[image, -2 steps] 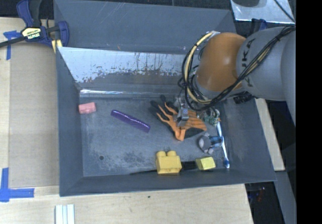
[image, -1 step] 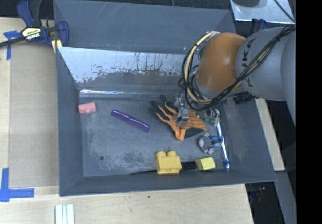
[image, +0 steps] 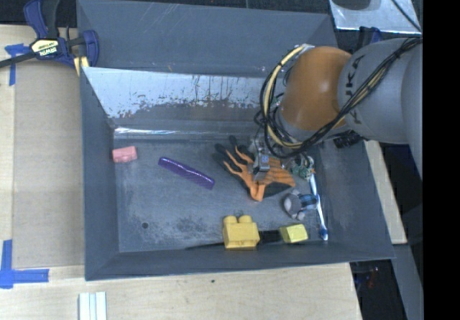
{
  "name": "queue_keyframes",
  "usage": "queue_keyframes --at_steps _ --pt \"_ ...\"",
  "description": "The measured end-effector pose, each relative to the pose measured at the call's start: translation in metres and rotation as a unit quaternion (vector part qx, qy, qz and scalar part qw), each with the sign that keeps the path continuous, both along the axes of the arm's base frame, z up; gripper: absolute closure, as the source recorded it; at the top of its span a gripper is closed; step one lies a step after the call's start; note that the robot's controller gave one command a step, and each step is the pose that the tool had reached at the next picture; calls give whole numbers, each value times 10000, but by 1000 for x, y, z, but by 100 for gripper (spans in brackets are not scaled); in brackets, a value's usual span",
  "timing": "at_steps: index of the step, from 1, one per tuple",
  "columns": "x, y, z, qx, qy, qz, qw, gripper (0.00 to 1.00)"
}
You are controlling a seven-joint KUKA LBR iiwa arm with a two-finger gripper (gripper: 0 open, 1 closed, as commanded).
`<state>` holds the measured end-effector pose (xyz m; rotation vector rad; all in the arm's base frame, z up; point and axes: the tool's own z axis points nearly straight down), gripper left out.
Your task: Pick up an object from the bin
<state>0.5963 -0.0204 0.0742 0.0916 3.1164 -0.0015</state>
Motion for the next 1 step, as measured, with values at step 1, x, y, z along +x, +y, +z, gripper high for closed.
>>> queue_keyframes --at_steps 1 --pt "-3 0 39 4 39 0 10000 100"
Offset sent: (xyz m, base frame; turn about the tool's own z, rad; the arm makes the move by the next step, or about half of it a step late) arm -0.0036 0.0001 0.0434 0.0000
